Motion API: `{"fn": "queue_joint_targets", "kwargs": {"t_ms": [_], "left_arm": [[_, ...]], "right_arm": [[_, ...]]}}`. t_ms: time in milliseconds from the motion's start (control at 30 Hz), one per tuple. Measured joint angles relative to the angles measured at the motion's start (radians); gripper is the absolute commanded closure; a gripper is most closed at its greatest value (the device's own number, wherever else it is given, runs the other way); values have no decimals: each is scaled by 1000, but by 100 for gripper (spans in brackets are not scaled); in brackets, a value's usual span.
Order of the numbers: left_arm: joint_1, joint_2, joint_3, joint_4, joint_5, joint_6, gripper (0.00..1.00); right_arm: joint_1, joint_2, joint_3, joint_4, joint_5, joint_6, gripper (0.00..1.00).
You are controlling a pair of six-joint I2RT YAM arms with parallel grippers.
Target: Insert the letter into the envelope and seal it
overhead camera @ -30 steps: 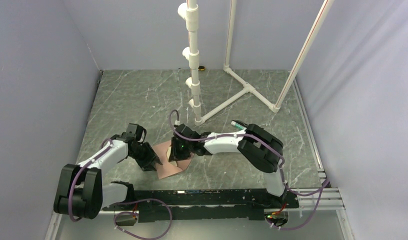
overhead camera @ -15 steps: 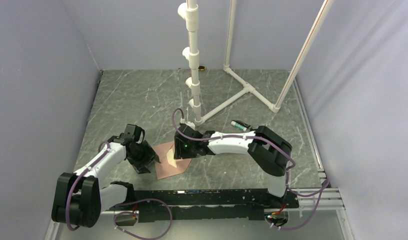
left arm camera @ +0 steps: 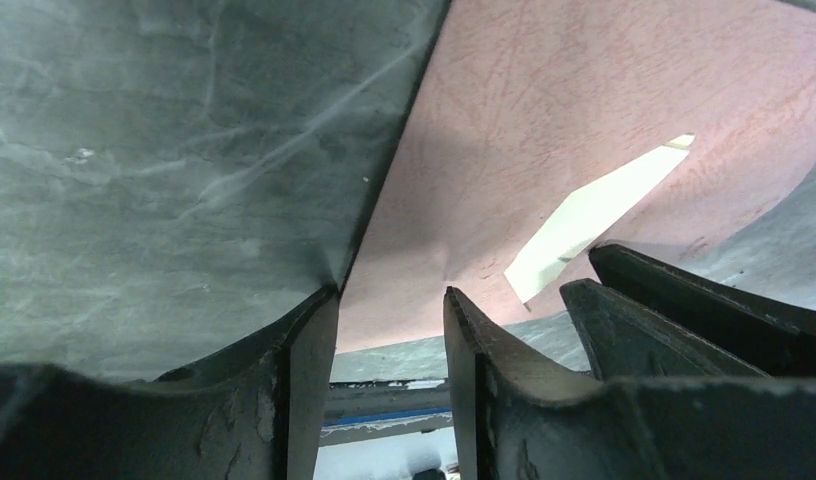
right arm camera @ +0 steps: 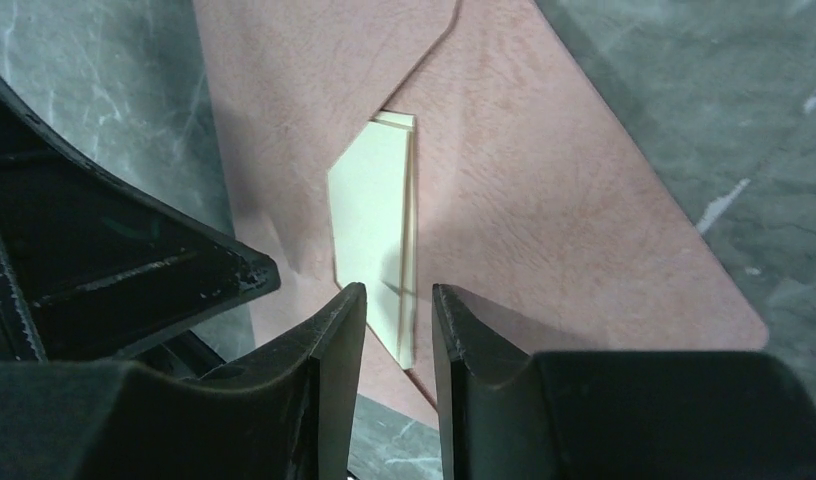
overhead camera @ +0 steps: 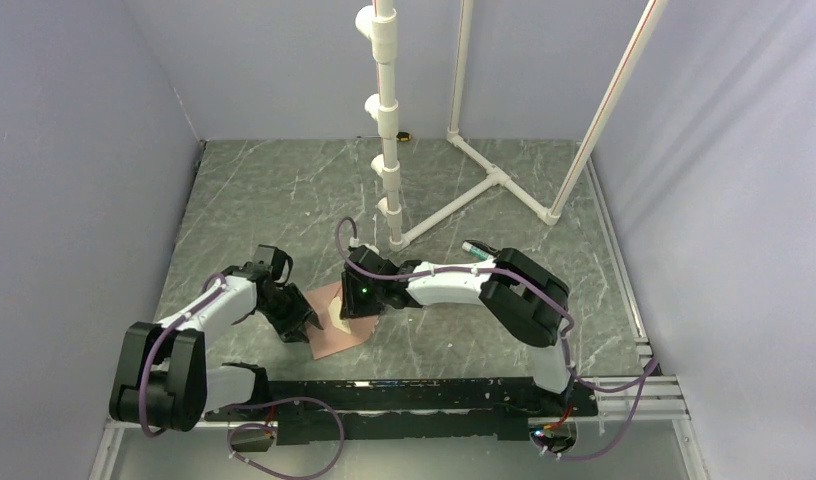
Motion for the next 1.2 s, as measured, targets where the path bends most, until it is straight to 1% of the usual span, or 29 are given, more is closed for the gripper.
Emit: {"fn": "queue_joint_targets", "kwargs": {"t_ms": [200, 667, 767, 833, 900, 967, 1200], "left_arm": [[1, 12, -1, 13, 32, 11, 54], [1, 31, -1, 45, 82, 37, 52], [1, 30, -1, 45, 82, 37, 49], [1, 26, -1, 45, 80, 36, 43], [1, 10, 2, 38, 68, 37, 37], [1, -15, 10, 19, 51, 38, 34], [1, -129, 108, -83, -10, 55, 26]], "right_arm": [[-2, 18, 0, 51, -44, -1, 67], [-6, 34, -23, 153, -106, 0, 67], [-8, 31, -30, 159, -105, 3, 66], [-8, 16, -40, 148, -85, 2, 66], [-7, -21, -55, 105, -42, -5, 64], [-6, -92, -76, 45, 25, -17, 61], [-23, -473, -177, -148, 278, -47, 52]]}}
